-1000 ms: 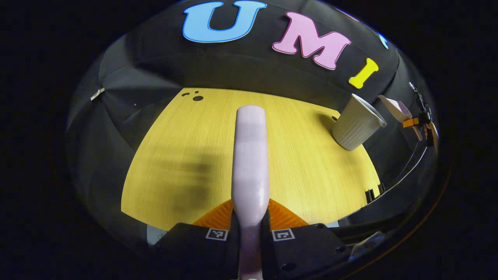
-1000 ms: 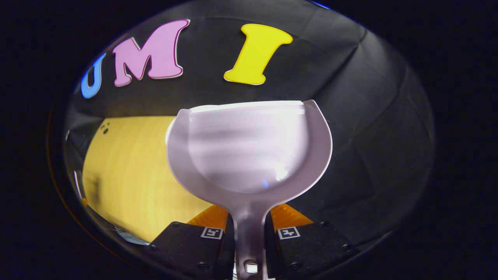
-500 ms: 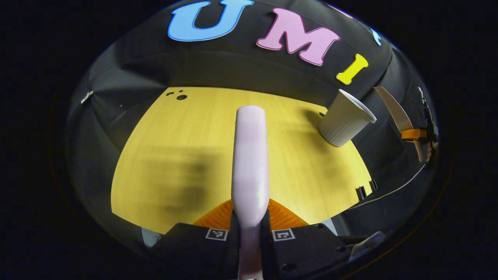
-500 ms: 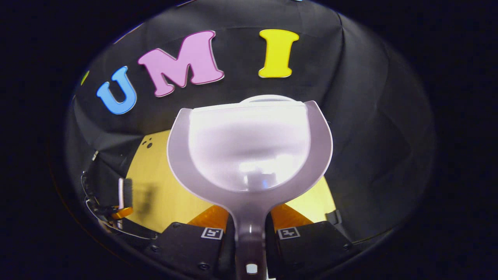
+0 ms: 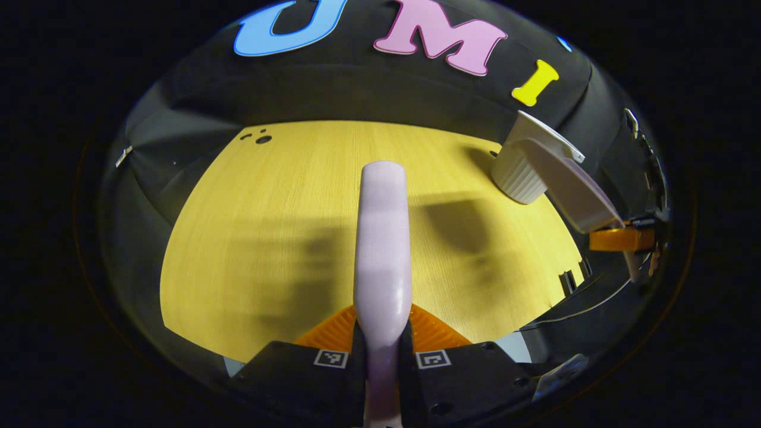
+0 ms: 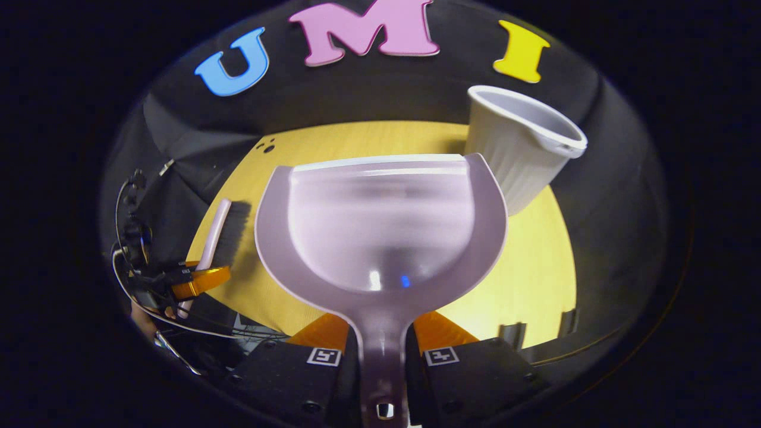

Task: Pick up the small broom and dustpan from the desktop, sweep the trash into the dustpan with the broom, and then empty the trash into the garbage bin.

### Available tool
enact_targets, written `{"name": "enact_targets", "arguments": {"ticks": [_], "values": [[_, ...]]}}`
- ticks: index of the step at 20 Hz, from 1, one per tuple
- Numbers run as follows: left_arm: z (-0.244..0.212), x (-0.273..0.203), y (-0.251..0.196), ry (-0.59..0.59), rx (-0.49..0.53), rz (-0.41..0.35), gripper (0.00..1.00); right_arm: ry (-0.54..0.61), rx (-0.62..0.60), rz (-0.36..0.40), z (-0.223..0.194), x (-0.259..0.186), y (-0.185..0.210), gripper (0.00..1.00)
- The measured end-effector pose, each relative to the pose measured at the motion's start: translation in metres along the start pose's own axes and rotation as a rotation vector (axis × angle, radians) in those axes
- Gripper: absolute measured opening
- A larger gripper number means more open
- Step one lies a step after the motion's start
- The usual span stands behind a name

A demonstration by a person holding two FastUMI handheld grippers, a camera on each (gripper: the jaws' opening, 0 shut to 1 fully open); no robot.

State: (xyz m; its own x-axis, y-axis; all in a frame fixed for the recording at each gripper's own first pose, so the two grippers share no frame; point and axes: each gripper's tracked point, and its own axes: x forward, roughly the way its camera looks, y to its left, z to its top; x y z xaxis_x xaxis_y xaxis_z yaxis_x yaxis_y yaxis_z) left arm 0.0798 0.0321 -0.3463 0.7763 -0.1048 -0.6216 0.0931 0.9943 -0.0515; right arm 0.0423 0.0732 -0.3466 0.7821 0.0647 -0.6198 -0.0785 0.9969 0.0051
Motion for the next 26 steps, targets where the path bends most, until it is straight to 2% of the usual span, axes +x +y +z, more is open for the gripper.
{"name": "enact_targets", "arguments": {"ticks": [1,4,5,6,9,12,13,14,18,19,20,22,23,25,26], "values": [[-0.004,0.006,0.003,0.018,-0.002,0.012,0.26,0.025,0.000,0.001,-0.010,0.015,0.004,0.36],[-0.012,0.030,0.008,0.073,0.000,0.048,0.27,0.087,0.020,0.014,-0.026,0.059,0.015,0.36],[-0.016,0.038,0.011,0.097,0.003,0.061,0.27,0.109,0.016,0.015,-0.030,0.070,0.015,0.39],[-0.019,0.045,0.014,0.121,0.006,0.073,0.28,0.128,0.007,0.010,-0.033,0.079,0.012,0.36],[-0.019,0.069,0.015,0.189,0.013,0.116,0.28,0.177,-0.010,-0.024,-0.045,0.098,0.007,0.33],[-0.022,0.082,0.018,0.233,0.010,0.134,0.27,0.235,0.009,-0.014,-0.057,0.116,0.005,0.36],[-0.022,0.085,0.018,0.249,0.010,0.147,0.29,0.249,0.009,-0.016,-0.059,0.120,0.003,0.34],[-0.024,0.088,0.015,0.260,0.011,0.154,0.29,0.250,-0.001,-0.017,-0.059,0.125,0.002,0.37],[-0.028,0.099,0.014,0.297,0.020,0.165,0.30,0.270,-0.031,0.013,-0.055,0.138,0.007,0.38],[-0.026,0.101,0.014,0.298,0.021,0.168,0.32,0.277,-0.035,0.023,-0.057,0.139,0.006,0.35],[-0.025,0.102,0.013,0.306,0.022,0.166,0.34,0.274,-0.034,0.027,-0.058,0.138,0.006,0.43],[-0.022,0.105,0.011,0.310,0.023,0.158,0.35,0.274,-0.020,0.055,-0.055,0.139,0.010,0.46],[-0.022,0.105,0.010,0.303,0.018,0.148,0.36,0.269,-0.007,0.063,-0.054,0.137,0.011,0.55],[-0.017,0.102,0.004,0.284,0.006,0.130,0.49,0.240,0.030,0.062,-0.046,0.136,0.010,0.83],[-0.014,0.100,0.003,0.272,0.010,0.131,0.66,0.227,0.046,0.064,-0.042,0.134,0.009,1.00]]}}
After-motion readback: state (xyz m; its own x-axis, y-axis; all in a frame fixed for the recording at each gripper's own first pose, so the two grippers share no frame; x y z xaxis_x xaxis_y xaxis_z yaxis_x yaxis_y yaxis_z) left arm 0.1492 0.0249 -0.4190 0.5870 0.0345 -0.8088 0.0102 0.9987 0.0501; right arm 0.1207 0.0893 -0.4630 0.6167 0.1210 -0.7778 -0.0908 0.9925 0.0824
